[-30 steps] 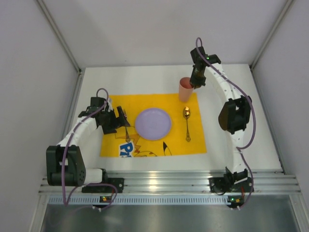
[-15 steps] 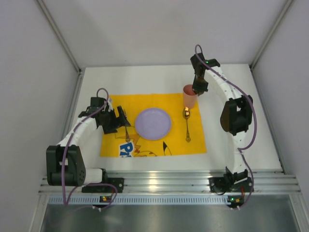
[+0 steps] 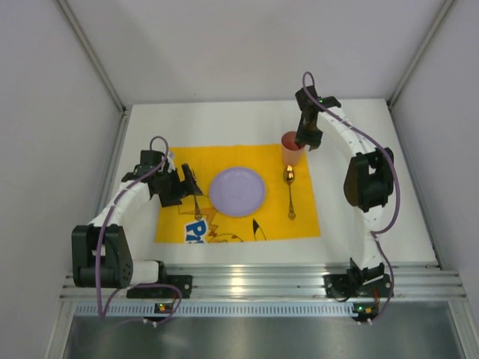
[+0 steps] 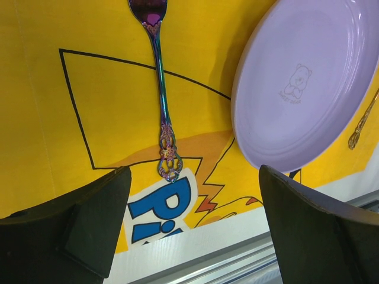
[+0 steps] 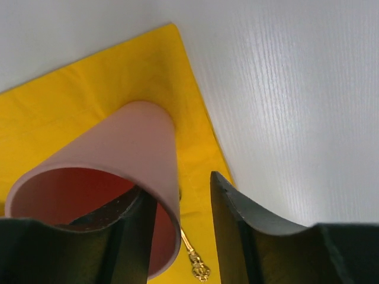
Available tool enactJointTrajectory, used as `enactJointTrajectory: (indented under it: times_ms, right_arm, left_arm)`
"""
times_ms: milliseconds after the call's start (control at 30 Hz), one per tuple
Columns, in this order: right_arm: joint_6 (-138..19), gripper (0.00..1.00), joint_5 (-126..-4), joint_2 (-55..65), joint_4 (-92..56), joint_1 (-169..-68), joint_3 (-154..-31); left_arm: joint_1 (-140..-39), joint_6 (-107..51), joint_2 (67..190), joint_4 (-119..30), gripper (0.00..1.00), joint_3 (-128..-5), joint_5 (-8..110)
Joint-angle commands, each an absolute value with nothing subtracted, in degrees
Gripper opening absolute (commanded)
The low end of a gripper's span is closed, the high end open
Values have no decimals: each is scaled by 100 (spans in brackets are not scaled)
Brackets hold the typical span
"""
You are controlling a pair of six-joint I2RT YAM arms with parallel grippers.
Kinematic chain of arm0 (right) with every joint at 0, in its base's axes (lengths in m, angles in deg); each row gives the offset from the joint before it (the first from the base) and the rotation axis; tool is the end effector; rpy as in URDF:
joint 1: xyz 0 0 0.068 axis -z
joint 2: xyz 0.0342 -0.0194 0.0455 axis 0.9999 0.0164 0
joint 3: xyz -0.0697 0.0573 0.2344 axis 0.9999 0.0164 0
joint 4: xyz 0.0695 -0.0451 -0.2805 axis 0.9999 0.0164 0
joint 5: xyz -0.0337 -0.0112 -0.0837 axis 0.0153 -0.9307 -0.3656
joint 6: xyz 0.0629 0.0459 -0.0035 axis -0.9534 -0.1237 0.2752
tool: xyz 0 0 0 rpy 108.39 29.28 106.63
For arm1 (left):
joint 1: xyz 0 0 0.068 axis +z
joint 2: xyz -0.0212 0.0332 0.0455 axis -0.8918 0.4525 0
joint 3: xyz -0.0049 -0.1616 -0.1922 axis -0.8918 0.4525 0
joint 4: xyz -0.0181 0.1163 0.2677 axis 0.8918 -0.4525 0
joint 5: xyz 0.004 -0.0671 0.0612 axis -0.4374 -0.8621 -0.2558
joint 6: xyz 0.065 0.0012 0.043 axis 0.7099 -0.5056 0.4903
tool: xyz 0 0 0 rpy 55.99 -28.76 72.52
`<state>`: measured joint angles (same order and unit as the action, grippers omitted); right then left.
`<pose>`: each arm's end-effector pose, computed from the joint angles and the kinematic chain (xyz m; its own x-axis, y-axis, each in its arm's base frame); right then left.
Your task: Set the dinner table for one person
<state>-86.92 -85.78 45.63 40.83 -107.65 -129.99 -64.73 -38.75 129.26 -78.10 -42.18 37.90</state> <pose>0.4622 0.1397 0.2089 -0.8571 0.2865 -0.4281 0.2998 0.9533 0.0378 0.3024 -0.0332 0.1485 -0.8830 -0.3279 -0.3360 -0.1368 0.8643 -0.4840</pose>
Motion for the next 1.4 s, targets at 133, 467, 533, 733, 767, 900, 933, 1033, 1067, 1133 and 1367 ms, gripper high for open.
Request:
enactJointTrajectory:
  times_ms: [133,467,533,733,767,900,933,1033,1067,1133,1367]
  right_arm:
    - [-8641,57,-8502,4027,3870,-10787,-12976]
    - [-8440,60,-8283,3027,3861,-10778,-13740]
    - [-8378,59,-8160,2736,3678,-10787,-13750]
    - [-7982,69,-7695,769,2377,-10778,-11916]
    - [-7947,72,-7615,209,2262,-10787,-11243]
    - [-7973,84,-7089,-1138,2103,-10778,-9727]
    - [-8017,87,-6922,-1411,2138,-10778,-9150]
    - [-8236,90,-6684,-2692,2383,-10787,-8199]
    - [-8280,91,-6648,-2932,2463,-10787,-7995]
    - [-8412,94,-6499,-3624,2621,-10787,-7486]
    - [-8914,100,-6147,-4893,2823,-10795,-6789]
  left_arm:
    - [-6494,-3762,12865,-7599,94,-4172,3720]
    - [-6494,-3788,12909,-7678,94,-4234,3711]
    - [-6494,-3797,12926,-7713,94,-4295,3694]
    - [-6494,-3815,12856,-7889,95,-4471,3799]
    - [-6494,-3824,12839,-7941,95,-4489,3843]
    - [-6494,-3885,12768,-8082,95,-4585,4027]
    - [-6503,-3911,12698,-8100,95,-4594,4062]
    - [-6520,-4069,12584,-8152,95,-4647,4115]
    - [-6538,-4096,12575,-8170,96,-4673,4150]
    - [-6634,-4114,12514,-8284,96,-4778,4246]
    - [-6810,-3947,12276,-8961,96,-5375,4862]
